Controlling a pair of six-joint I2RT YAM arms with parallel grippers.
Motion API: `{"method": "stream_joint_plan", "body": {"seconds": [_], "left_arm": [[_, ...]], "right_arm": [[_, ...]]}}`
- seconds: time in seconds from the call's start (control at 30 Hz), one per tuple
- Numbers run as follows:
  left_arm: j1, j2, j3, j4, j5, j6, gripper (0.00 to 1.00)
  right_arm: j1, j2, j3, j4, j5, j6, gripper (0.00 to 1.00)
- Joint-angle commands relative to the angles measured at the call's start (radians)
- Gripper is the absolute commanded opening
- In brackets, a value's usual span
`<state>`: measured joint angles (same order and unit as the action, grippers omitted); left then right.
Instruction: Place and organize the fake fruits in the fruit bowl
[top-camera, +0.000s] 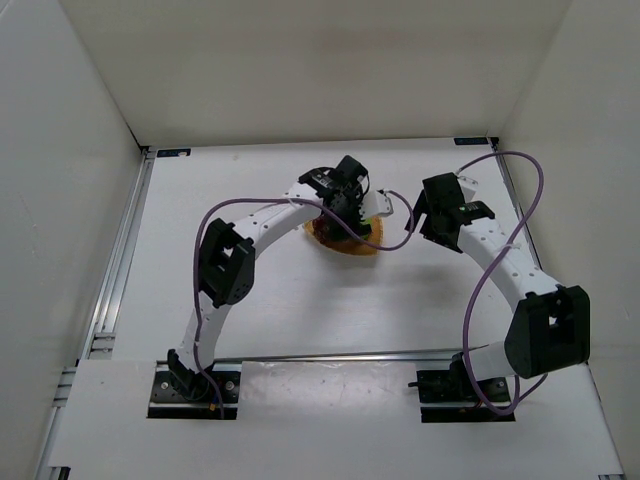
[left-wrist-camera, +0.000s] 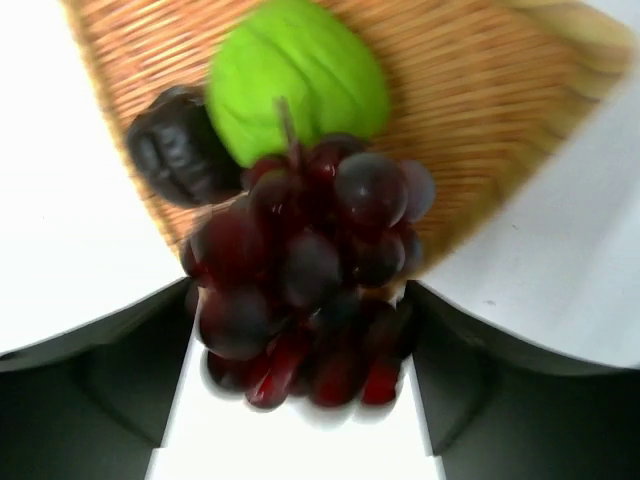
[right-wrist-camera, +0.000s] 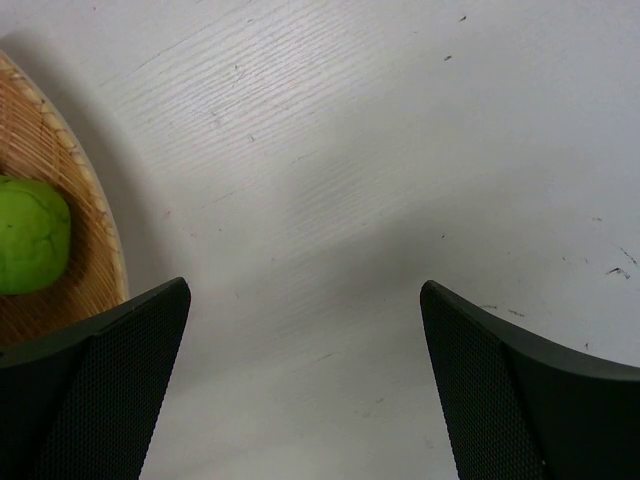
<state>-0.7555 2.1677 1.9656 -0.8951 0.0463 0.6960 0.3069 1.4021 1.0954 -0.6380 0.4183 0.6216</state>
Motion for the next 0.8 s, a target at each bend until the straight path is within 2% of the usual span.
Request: {"method": "stream_joint_plan", "body": {"seconds": [0.0, 0.03, 0.17, 0.33, 0.5, 0.6, 0.7, 0.77], "left_arm": [[-0.019, -0.046, 0.015, -0.063, 0.073, 0.011, 0.97], [-0.028, -0.046, 0.015, -0.077, 0.085, 0.011, 1.0], [-0.039, -0.046, 0.035, -0.087, 0.098, 0.002, 1.0], [-0.059, -0.057, 0.139, -0.097, 0.098, -0.046, 1.0], [-0.079, -0.146, 0.202, -0.107, 0.078, -0.104, 1.0], [-0.079, -0.256, 0.156, -0.093, 0.057, -0.159, 1.0], [0.011, -0.397, 0.044, -0.041, 0.037, -0.28, 1.0], [0.135, -0.465, -0.089, 0.048, -0.037, -0.34, 1.0]], "right_arm": [[-0.008, -0.032, -0.002, 0.001, 0.028, 0.012, 1.0], [-0.008, -0.032, -0.002, 0.001, 0.028, 0.012, 1.0], [-0.008, -0.032, -0.002, 0.001, 0.028, 0.012, 1.0], [-0.008, -0.054, -0.02, 0.001, 0.019, 0.012, 1.0], [-0.008, -0.074, -0.042, 0.001, 0.019, 0.012, 1.0], [-0.017, -0.084, -0.051, 0.001, -0.036, -0.022, 1.0], [-0.051, -0.075, -0.061, 0.001, -0.12, -0.051, 1.0], [-0.08, -0.075, -0.081, 0.001, -0.176, -0.051, 1.0]]}}
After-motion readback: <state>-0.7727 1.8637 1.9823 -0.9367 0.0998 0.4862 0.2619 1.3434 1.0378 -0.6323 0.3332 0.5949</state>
